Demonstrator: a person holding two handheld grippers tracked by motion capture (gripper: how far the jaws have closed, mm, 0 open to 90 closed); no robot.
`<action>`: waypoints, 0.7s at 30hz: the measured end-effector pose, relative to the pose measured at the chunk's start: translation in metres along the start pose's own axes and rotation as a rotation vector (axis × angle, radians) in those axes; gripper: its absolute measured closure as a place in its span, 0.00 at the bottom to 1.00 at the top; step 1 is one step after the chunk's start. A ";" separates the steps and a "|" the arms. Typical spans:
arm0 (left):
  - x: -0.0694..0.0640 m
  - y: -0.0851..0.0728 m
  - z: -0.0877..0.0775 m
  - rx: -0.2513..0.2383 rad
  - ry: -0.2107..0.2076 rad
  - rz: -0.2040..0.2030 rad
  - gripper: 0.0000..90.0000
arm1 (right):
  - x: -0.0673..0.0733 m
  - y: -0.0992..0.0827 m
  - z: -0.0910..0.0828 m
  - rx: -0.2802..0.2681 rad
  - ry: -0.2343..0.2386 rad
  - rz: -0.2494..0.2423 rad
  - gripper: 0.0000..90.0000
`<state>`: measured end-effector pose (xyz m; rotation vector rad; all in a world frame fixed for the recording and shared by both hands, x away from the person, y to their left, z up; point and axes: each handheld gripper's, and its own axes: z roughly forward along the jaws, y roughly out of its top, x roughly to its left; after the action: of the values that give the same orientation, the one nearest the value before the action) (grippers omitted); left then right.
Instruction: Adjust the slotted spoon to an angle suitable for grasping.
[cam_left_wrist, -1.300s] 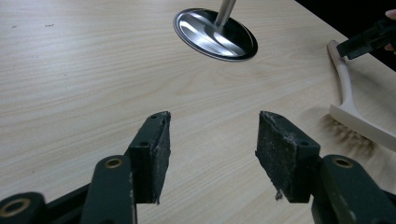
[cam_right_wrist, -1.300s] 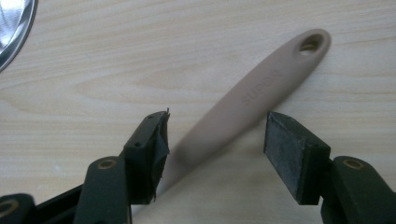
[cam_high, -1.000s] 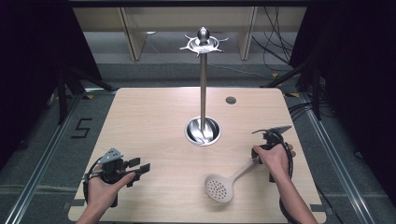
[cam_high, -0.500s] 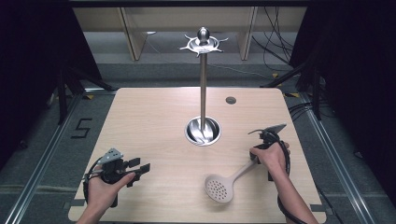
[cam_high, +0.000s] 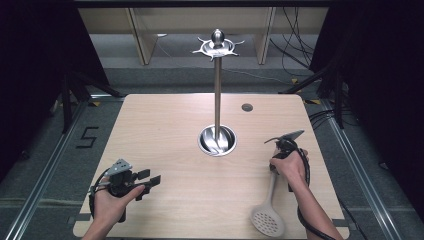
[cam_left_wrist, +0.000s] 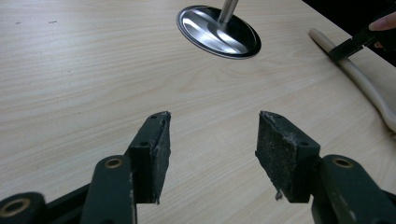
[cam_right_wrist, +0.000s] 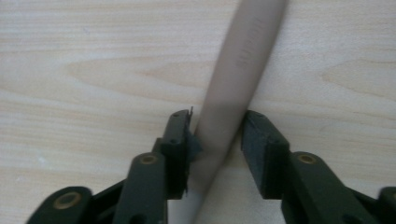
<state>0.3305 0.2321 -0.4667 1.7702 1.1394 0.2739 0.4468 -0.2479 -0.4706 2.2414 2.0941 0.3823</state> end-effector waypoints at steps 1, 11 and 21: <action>0.000 0.000 0.000 0.000 0.000 -0.002 0.49 | 0.000 0.000 0.000 0.002 0.007 -0.017 0.76; 0.001 0.000 0.000 0.004 -0.002 0.009 0.49 | 0.002 -0.010 -0.012 -0.063 0.073 -0.111 0.80; 0.000 0.000 0.002 0.006 0.008 0.002 0.49 | -0.007 -0.023 -0.045 -0.191 0.186 -0.233 0.80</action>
<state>0.3316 0.2314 -0.4675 1.7765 1.1450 0.2790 0.4141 -0.2591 -0.4328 1.8969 2.2642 0.7631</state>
